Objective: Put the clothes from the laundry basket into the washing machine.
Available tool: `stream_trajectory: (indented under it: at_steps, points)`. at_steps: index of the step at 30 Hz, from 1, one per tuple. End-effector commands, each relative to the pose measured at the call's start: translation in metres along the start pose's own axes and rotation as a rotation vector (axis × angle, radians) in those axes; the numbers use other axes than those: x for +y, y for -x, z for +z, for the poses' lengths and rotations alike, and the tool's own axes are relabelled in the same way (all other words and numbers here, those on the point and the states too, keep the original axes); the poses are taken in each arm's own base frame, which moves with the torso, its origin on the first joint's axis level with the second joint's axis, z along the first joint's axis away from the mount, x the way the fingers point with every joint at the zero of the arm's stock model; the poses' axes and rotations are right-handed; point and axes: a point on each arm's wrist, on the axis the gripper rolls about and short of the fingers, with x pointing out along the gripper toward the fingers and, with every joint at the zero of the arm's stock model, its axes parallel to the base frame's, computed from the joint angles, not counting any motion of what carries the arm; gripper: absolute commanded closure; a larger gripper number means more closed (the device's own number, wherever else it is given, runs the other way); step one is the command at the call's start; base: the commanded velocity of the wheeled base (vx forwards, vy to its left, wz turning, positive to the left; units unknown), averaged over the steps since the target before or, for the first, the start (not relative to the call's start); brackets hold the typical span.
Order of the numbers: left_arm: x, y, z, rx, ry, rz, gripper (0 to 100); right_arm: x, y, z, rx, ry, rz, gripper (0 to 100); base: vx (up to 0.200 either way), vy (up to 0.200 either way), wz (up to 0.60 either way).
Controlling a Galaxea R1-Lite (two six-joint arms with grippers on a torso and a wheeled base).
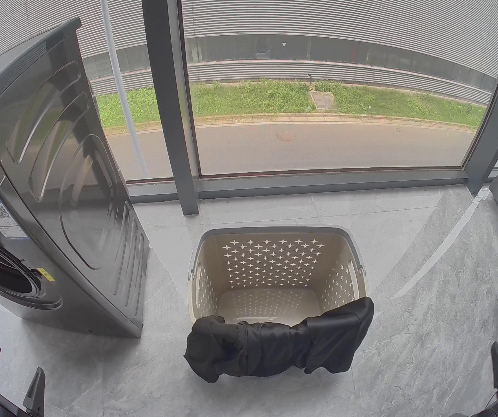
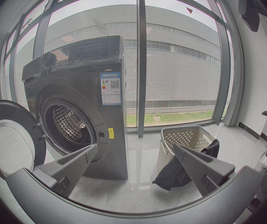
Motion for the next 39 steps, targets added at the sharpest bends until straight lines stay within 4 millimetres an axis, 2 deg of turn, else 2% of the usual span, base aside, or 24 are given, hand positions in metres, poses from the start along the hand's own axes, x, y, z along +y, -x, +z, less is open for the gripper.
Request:
stream_trajectory:
  at_steps: [1, 2, 3, 7, 8, 9, 12, 18, 19, 20, 27, 36, 39]
  points:
    - [0.000, 0.000, -0.005, 0.000, 0.000, 0.001, 0, 0.000, 0.014, 0.047, -0.173, 0.005, 0.003, 0, 0.000, 0.000, 0.00]
    - [0.000, 0.000, -0.005, -0.002, -0.001, 0.000, 0, -0.001, 0.018, 0.062, -0.145, 0.000, 0.018, 0, 0.000, 0.000, 0.00]
    - [0.000, 0.000, -0.005, -0.002, -0.001, 0.000, 0, -0.001, 0.018, 0.062, -0.145, 0.000, 0.018, 0, 0.000, 0.000, 0.00]
    - [0.000, 0.000, -0.005, 0.000, -0.001, 0.001, 0, -0.002, 0.006, 0.056, 0.080, -0.013, 0.157, 0, -0.200, 0.000, 0.00]
    - [0.000, 0.000, -0.005, -0.002, -0.001, 0.001, 0, -0.003, 0.005, 0.056, 0.085, -0.013, 0.160, 0, -0.200, 0.000, 0.00]
    - [0.000, 0.000, -0.005, -0.002, 0.000, 0.001, 0, -0.002, -0.005, 0.052, 0.162, -0.015, 0.200, 0, -0.200, 0.000, 0.00]
    - [0.000, 0.000, -0.005, -0.002, 0.003, 0.003, 0, 0.000, -0.020, 0.054, 0.240, -0.034, 0.274, 0, -0.200, 0.000, 0.00]
    - [0.000, 0.000, -0.005, 0.000, 0.005, 0.003, 0, 0.010, -0.058, 0.062, 0.382, -0.074, 0.365, 0, 0.000, 0.000, 0.00]
    - [0.000, 0.000, -0.005, 0.000, 0.005, 0.003, 0, 0.010, -0.059, 0.062, 0.385, -0.076, 0.368, 0, 0.000, 0.000, 0.00]
    - [0.000, 0.000, -0.005, 0.000, 0.006, 0.003, 0, 0.014, -0.069, 0.062, 0.418, -0.084, 0.388, 0, 0.000, 0.000, 0.00]
    - [0.000, 0.000, -0.005, 0.000, -0.003, 0.000, 0, 0.028, -0.119, 0.064, 0.500, -0.128, 0.375, 0, 0.000, 0.000, 0.00]
    - [0.000, 0.000, -0.005, -0.002, -0.001, 0.000, 0, 0.037, -0.147, 0.046, 0.661, -0.111, 0.348, 0, 0.000, 0.000, 0.00]
    - [0.000, 0.000, -0.005, -0.002, -0.004, 0.000, 0, 0.039, -0.155, 0.040, 0.711, -0.115, 0.344, 0, -0.200, 0.000, 0.00]
